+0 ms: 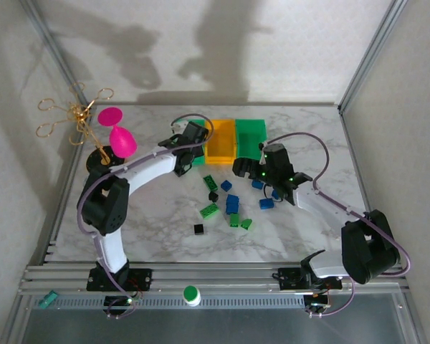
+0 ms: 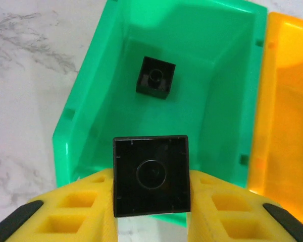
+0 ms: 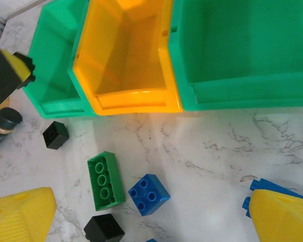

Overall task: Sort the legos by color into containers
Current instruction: Place the lego in the container.

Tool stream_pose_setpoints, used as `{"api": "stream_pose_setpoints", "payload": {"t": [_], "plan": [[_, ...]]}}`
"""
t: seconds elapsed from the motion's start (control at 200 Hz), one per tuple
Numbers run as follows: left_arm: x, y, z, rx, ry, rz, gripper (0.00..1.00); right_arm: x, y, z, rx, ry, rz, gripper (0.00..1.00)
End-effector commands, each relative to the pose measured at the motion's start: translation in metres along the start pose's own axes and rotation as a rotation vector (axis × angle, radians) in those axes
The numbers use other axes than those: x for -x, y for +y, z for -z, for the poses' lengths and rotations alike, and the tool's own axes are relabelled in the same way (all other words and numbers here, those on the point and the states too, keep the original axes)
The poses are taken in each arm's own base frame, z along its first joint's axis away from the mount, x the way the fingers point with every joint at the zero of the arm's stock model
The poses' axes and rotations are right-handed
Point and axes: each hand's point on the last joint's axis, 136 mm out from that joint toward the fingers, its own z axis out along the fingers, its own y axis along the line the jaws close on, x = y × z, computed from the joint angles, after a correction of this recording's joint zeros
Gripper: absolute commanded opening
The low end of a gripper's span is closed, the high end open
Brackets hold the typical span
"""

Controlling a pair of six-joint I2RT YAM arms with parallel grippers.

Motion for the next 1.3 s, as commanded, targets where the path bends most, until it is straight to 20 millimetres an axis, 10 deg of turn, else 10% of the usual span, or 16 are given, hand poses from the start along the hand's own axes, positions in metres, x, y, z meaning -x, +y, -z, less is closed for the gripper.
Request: {"api": "stream_pose_setpoints", "payload": {"t": [0.0, 0.616, 0.956, 1.297], "plan": [[0.002, 0.001, -0.021, 0.021, 0.037, -0.066, 0.34, 0.011, 0.008, -0.002, 0.011, -0.036, -0.012, 0.99], [0.007, -0.001, -0.048, 0.027, 0.066, -0.102, 0.46, 0.018, 0.008, 0.000, -0.012, -0.055, 0.005, 0.99], [0.026, -0.003, -0.001, -0.062, 0.031, -0.032, 0.47, 0.011, 0.012, 0.003, -0.002, -0.030, 0.025, 0.99], [-0.010, 0.048, 0.041, -0.049, 0.025, 0.108, 0.53, -0.023, 0.025, -0.004, 0.049, 0.017, 0.024, 0.99]]}}
